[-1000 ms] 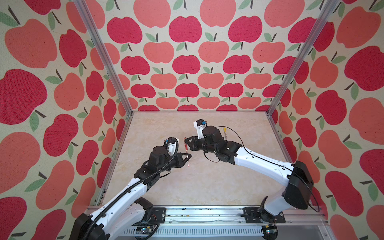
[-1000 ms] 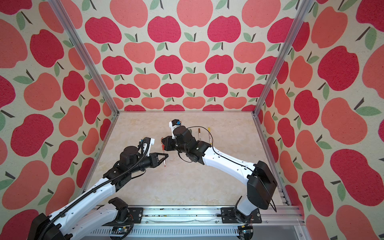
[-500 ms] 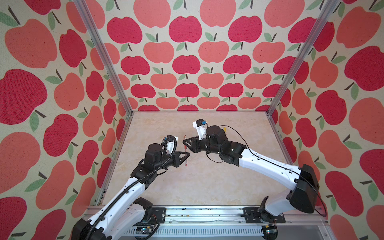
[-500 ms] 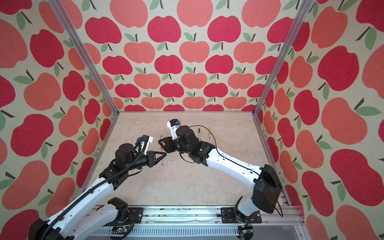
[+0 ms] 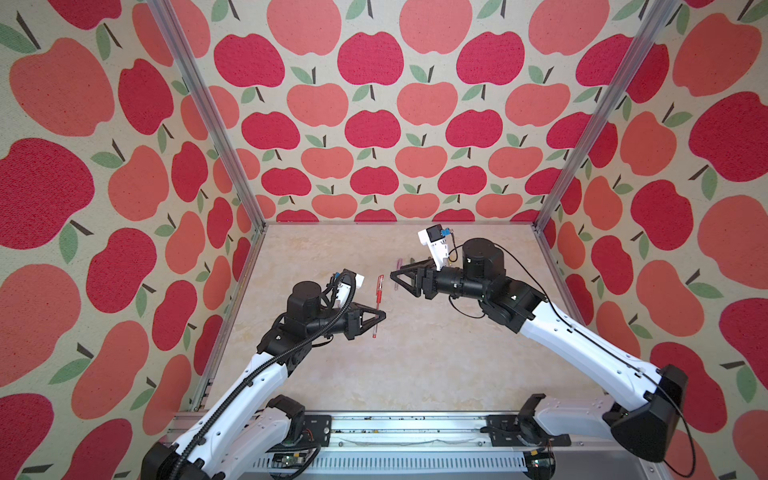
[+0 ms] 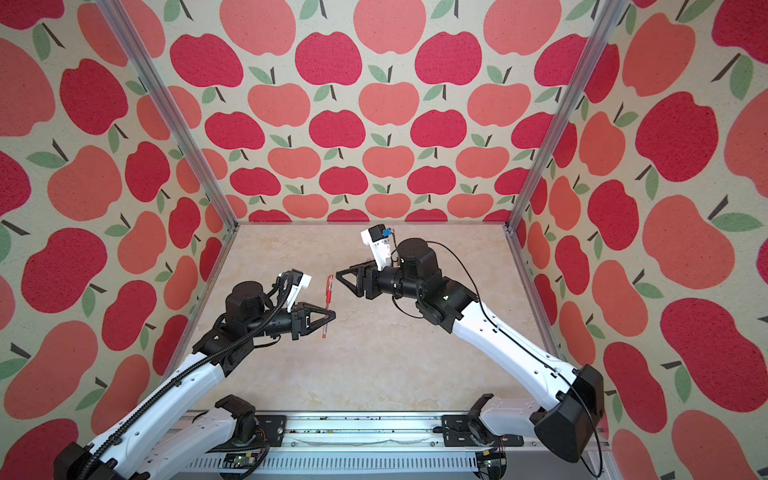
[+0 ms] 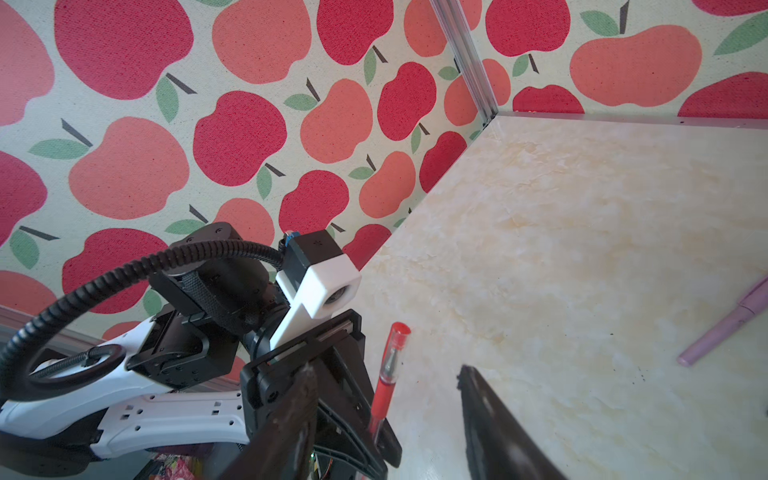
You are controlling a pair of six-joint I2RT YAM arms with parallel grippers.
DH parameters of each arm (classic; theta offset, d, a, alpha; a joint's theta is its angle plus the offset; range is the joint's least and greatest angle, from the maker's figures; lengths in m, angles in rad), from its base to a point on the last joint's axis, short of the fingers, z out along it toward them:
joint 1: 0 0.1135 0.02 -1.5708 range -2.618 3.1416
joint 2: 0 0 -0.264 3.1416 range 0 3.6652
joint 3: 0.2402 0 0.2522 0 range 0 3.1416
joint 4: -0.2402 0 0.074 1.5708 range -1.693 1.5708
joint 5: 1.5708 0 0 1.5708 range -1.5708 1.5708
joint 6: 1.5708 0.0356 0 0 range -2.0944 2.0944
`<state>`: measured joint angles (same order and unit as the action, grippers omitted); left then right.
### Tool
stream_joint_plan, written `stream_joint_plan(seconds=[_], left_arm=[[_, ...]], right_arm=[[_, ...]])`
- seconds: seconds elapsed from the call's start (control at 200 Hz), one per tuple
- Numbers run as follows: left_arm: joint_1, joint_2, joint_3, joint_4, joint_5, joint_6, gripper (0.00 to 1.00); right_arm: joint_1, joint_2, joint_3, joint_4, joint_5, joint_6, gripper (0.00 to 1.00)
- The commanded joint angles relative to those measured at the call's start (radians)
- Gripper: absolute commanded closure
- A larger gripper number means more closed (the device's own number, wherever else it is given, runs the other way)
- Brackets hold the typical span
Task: Insert the pens into the pen caps
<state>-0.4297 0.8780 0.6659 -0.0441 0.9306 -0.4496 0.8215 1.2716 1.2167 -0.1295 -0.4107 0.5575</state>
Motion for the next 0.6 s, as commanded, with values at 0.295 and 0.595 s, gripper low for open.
stream_joint_plan(seconds=[0.295, 0.595], left_arm=[[-0.018, 0.044, 0.144, -0.276, 0.098, 0.211, 1.0], [-0.063, 0.081, 0.225, -0.406, -0.049, 0.331, 1.0]], right_arm=[[-0.055, 0.064, 0.081, -0.091, -0.315, -0.038, 0.42], [-0.04, 0.094, 0.111, -0.144, -0.316, -0.056, 0.45]])
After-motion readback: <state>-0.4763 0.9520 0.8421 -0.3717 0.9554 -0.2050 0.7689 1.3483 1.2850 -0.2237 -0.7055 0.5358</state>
